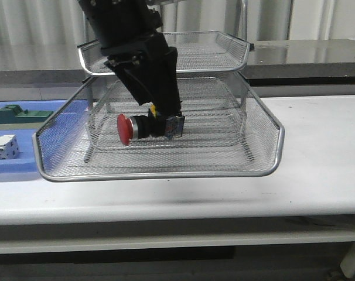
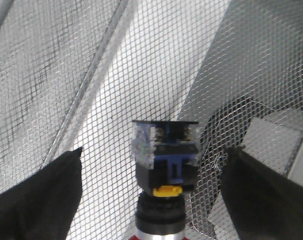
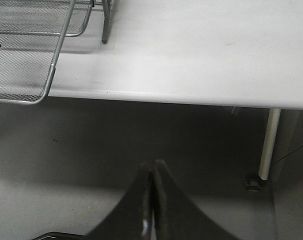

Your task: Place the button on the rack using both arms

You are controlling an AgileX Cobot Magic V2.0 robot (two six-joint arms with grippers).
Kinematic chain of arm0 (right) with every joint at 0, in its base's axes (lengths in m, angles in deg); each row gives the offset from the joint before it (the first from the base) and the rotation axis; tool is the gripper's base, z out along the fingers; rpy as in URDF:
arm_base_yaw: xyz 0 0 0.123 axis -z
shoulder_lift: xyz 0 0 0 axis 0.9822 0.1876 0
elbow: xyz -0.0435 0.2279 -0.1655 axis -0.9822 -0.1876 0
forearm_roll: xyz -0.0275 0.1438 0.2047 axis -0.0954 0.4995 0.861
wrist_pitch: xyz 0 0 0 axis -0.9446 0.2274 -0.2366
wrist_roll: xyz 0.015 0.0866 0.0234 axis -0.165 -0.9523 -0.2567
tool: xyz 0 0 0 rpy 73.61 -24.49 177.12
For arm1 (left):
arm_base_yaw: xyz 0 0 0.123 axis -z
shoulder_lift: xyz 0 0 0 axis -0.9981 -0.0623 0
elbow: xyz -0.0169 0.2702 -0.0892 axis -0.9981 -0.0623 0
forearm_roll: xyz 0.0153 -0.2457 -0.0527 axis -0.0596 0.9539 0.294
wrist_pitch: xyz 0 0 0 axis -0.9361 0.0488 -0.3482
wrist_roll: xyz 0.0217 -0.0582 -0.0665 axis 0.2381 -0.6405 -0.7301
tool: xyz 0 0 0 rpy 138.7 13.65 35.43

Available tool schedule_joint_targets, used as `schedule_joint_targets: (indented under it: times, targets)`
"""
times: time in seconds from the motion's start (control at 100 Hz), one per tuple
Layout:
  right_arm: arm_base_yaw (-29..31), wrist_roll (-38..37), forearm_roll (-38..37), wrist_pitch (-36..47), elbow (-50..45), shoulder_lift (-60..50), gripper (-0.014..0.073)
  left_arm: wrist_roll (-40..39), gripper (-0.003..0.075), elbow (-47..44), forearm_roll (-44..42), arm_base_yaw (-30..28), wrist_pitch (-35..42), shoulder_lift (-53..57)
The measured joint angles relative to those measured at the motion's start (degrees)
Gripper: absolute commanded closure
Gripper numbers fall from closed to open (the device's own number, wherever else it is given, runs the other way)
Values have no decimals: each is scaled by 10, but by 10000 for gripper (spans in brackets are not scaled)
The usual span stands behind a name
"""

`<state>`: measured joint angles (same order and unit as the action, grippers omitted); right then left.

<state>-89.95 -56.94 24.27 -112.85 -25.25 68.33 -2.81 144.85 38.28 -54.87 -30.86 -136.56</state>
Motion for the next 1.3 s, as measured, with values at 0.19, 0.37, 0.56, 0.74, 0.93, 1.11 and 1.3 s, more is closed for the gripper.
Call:
schedule_joint_targets:
  times: [0.19, 0.37, 0.56, 0.74, 0.93, 1.11, 1.3]
  targets:
    - [0, 0, 0, 0, 0, 0, 661, -21, 174, 62, 16, 0, -61, 0]
    - [0, 0, 0, 0, 0, 0, 661, -47, 174, 92, 6, 0, -67, 17]
    - [0, 1, 0, 0, 0, 0, 661, -104, 174, 92, -81, 0, -76, 61]
    - [0, 1, 0, 0, 0, 0, 661, -143, 190, 59, -139, -5, -78, 127]
    - [0, 0, 0, 0, 0, 0, 661, -161, 211, -8, -142, -46, -73, 214]
    - [0, 0, 0, 0, 0, 0, 661, -166, 211, -101, -145, -105, -18, 312]
    - [0, 0, 0, 0, 0, 0, 661, -175, 210, -216, -145, -176, 71, 425]
